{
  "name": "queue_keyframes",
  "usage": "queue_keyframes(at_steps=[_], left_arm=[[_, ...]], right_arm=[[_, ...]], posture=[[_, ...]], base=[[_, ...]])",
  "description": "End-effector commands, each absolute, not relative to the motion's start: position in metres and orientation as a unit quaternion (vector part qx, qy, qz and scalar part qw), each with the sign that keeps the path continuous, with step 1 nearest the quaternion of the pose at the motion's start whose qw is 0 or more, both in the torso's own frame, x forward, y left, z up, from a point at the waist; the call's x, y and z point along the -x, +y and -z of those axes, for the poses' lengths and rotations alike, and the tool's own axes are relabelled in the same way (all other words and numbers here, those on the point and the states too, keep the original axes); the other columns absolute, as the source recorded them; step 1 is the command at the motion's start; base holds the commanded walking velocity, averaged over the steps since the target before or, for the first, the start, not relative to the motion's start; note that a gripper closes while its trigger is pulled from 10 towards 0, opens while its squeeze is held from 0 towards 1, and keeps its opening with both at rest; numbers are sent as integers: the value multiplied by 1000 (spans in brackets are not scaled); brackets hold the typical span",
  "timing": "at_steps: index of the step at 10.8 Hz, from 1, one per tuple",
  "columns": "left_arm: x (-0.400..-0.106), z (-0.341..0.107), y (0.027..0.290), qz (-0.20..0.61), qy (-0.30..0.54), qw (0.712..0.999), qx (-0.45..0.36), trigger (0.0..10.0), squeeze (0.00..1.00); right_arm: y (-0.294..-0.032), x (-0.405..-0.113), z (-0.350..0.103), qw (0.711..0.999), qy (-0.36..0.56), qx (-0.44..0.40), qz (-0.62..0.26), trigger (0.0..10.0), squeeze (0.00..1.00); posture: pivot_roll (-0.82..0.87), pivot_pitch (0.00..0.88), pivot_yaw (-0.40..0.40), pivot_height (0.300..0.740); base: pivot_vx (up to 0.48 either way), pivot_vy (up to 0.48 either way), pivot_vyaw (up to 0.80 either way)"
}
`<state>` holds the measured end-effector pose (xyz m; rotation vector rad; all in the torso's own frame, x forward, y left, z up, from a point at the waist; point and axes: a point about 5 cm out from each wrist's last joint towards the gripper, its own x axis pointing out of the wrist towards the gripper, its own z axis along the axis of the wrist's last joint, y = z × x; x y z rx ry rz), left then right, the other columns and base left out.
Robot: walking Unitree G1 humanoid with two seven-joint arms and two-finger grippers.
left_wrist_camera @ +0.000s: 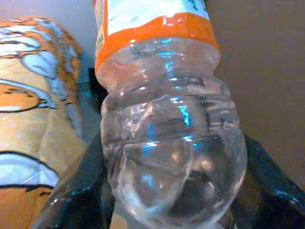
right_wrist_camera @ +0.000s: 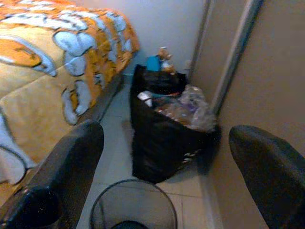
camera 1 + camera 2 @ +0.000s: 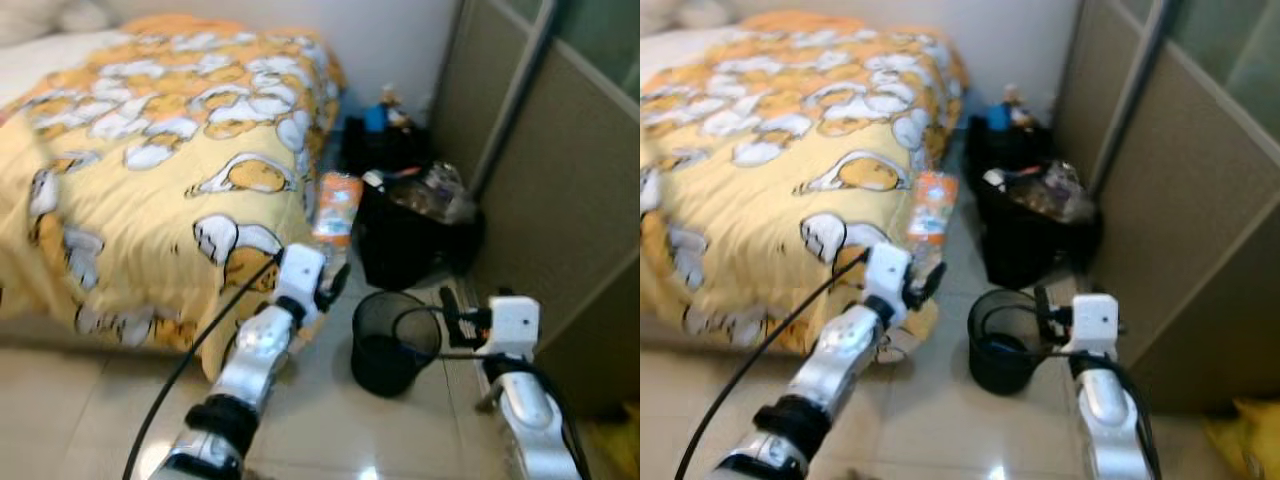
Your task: Clean up the room
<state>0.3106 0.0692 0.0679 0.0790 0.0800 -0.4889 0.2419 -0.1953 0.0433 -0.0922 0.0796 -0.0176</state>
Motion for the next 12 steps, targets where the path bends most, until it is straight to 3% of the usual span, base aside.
queue_keyframes(at_steps=[1,9,10,12], left_arm=[[-313,-68,78,230,39,971,-47,10000,0],[-317,-64,85,216,45,974,-54,10000,0],[-319,-62,91,189,48,979,-65,10000,0],[-317,-59,84,225,63,972,-30,10000,0]], right_arm=[[-190,-244,-47,999,29,44,1,10000,0],[-190,-242,-45,998,36,53,0,10000,0],[-190,-241,-47,999,30,45,4,10000,0],[-193,-236,-44,998,38,40,8,10000,0]], posture=[[-90,0,26,740],[-90,0,19,740],[-94,0,21,740],[-102,0,21,740]], base=[[0,-416,500],[260,-401,545],[0,0,0],[191,0,0]])
